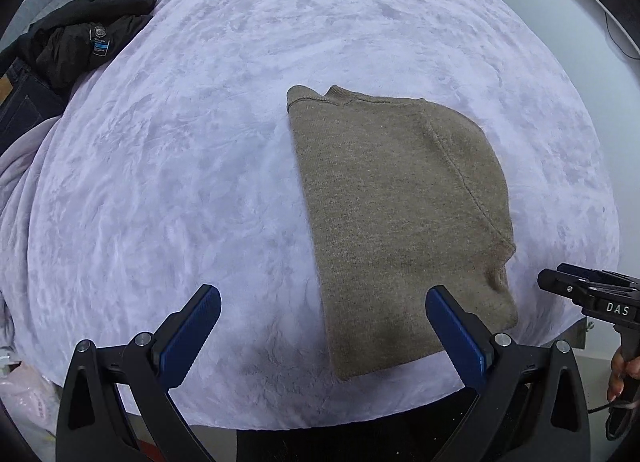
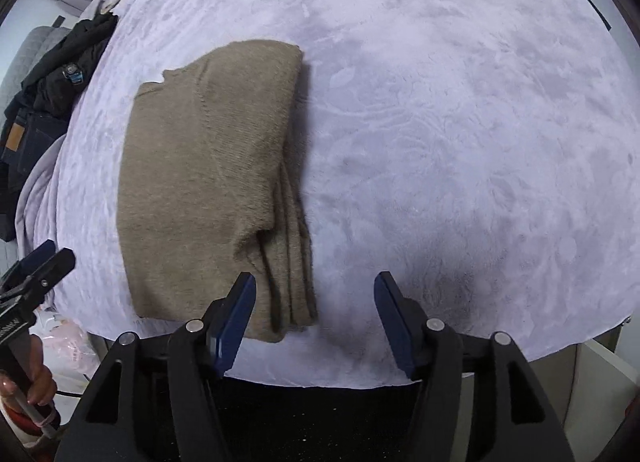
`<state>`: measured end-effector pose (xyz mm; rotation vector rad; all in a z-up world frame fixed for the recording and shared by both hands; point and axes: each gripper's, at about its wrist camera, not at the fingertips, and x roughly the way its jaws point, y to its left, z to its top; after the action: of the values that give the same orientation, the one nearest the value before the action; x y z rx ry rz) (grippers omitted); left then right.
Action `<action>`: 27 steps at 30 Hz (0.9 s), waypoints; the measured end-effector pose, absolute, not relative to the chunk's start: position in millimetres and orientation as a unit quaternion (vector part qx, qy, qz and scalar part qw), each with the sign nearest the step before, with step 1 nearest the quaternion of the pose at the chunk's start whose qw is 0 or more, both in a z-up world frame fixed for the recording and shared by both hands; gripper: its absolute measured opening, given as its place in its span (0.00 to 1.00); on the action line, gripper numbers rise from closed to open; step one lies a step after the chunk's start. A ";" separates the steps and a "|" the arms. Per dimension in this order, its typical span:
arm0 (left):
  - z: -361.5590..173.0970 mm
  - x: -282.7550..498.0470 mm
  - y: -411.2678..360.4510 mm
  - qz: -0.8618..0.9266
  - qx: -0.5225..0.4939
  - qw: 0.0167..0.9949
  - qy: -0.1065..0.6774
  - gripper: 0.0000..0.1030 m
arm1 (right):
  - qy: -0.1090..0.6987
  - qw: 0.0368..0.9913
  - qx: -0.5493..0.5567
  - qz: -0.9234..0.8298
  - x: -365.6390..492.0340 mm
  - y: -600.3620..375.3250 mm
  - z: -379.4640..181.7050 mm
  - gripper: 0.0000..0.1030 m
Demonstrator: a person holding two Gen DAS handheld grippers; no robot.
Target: Fold small clothes
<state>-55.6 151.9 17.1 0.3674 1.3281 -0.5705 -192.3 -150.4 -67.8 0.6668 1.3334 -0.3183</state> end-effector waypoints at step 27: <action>33.1 -49.7 141.1 -0.201 0.172 0.733 0.627 1.00 | 0.588 0.752 0.237 -0.179 -150.7 -119.5 2.8 1.00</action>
<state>-49.7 141.1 33.1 0.3781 1.3792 -0.4415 -150.7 -119.5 2.8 0.5177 1.2839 -0.3906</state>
